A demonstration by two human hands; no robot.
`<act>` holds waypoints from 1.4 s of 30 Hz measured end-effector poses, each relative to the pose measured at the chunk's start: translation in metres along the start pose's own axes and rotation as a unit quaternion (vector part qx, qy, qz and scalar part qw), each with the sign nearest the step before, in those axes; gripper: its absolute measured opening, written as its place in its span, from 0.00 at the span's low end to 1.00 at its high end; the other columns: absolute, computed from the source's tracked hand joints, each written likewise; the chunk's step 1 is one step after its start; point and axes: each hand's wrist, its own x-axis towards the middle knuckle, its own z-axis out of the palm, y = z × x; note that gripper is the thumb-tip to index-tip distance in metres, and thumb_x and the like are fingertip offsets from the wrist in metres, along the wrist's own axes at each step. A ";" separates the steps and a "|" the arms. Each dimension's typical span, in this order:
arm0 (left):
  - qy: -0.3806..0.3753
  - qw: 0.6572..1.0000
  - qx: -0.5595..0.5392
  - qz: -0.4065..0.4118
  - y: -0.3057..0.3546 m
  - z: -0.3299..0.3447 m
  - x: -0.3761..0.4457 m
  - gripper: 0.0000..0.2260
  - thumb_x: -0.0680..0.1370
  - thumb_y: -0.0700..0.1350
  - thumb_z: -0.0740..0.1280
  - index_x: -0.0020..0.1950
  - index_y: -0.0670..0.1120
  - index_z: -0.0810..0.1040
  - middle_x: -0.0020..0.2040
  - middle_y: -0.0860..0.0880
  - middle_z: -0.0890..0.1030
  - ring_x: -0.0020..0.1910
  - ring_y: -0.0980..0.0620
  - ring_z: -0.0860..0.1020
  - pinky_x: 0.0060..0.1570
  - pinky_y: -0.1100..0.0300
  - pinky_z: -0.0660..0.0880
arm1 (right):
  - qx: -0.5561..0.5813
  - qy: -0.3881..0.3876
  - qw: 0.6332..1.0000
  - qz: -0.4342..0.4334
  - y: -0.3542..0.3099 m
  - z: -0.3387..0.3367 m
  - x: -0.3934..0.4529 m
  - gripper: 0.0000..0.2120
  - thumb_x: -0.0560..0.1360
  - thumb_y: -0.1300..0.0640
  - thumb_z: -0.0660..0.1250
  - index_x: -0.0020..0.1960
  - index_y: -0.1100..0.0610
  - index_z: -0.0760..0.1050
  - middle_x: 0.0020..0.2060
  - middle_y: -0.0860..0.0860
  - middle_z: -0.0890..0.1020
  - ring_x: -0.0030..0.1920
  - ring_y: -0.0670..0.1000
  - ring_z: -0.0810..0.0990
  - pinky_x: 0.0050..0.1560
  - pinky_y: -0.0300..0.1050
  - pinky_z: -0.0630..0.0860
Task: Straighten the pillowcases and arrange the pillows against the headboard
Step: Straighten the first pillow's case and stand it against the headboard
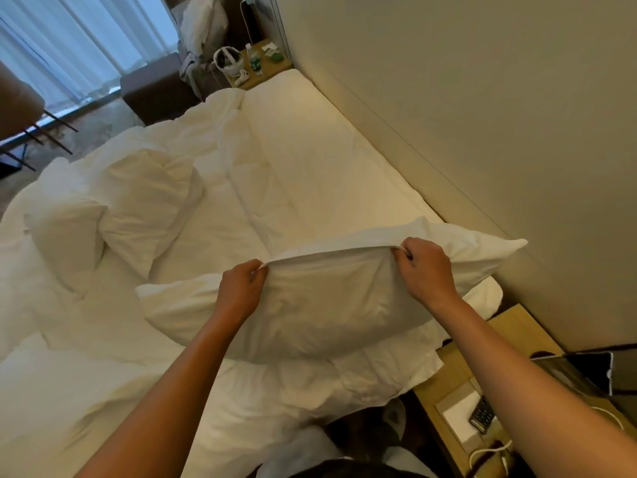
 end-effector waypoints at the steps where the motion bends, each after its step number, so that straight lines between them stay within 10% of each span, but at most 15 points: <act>1: -0.008 1.000 0.002 -0.009 -0.002 0.000 0.001 0.12 0.83 0.47 0.63 0.46 0.46 0.83 0.38 0.48 0.83 0.40 0.48 0.80 0.38 0.55 0.73 | -0.004 0.001 1.000 -0.004 -0.001 0.001 0.002 0.18 0.84 0.52 0.64 0.37 0.57 0.71 0.32 0.50 0.75 0.36 0.54 0.73 0.39 0.47 0.64; 7: -0.031 0.999 0.006 -0.023 -0.013 0.000 0.010 0.11 0.79 0.39 0.63 0.40 0.36 0.78 0.34 0.39 0.79 0.35 0.42 0.76 0.34 0.55 0.66 | -0.018 0.005 1.000 -0.014 -0.005 0.006 0.012 0.17 0.85 0.50 0.61 0.39 0.56 0.72 0.33 0.50 0.76 0.33 0.53 0.75 0.36 0.48 0.67; 25: -0.014 0.999 -0.007 0.047 -0.042 -0.025 0.149 0.12 0.82 0.52 0.64 0.49 0.46 0.84 0.47 0.47 0.78 0.45 0.49 0.75 0.45 0.52 0.75 | -0.104 0.038 0.994 0.016 -0.050 0.029 0.094 0.12 0.84 0.47 0.62 0.43 0.47 0.76 0.36 0.44 0.76 0.37 0.52 0.75 0.35 0.43 0.66; 42: -0.009 0.997 -0.039 0.066 -0.062 -0.020 0.145 0.12 0.83 0.46 0.62 0.45 0.46 0.82 0.37 0.49 0.82 0.37 0.48 0.79 0.36 0.56 0.71 | -0.133 0.017 0.990 0.035 -0.055 0.035 0.100 0.11 0.82 0.50 0.66 0.43 0.52 0.79 0.40 0.48 0.78 0.38 0.53 0.76 0.46 0.52 0.76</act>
